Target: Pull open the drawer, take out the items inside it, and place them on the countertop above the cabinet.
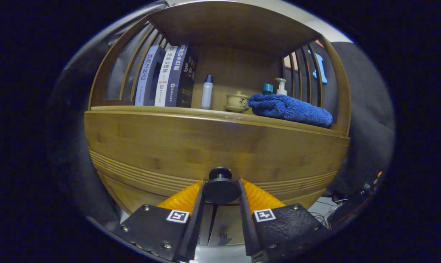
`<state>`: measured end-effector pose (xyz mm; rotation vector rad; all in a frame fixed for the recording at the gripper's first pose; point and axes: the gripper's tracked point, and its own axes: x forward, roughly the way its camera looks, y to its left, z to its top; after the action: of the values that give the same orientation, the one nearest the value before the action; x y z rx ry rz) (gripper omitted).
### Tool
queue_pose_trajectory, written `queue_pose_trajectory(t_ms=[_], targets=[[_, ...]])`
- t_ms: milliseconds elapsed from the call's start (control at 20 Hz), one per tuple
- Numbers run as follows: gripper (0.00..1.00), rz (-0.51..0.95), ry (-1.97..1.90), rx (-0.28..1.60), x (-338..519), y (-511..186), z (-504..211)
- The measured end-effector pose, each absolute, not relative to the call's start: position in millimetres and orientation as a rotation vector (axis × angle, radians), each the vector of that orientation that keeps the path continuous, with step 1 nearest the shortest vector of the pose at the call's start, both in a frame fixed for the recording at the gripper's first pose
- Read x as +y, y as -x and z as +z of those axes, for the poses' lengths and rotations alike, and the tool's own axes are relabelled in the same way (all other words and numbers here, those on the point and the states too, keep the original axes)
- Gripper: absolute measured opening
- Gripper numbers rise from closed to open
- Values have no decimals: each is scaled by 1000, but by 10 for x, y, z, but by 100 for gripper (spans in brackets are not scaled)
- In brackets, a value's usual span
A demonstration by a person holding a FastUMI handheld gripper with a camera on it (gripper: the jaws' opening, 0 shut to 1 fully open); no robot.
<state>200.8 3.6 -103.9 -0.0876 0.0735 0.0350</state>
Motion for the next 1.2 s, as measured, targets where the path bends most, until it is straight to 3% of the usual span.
queue_pose_trajectory(t_ms=[150, 450, 550, 600, 800, 850, 1200], targets=[[54, 73, -72, -3, 84, -2000, -868], [58, 67, 22, 85, -12, -2020, -931], [53, 83, 5, 89, 42, -2020, -936], [41, 84, -13, 90, 56, -2020, -934], [37, 70, 111, 205, 32, -1945, -992], [32, 70, 91, 205, 31, -1941, -986], [31, 22, 95, 173, -21, -1496, -1012]])
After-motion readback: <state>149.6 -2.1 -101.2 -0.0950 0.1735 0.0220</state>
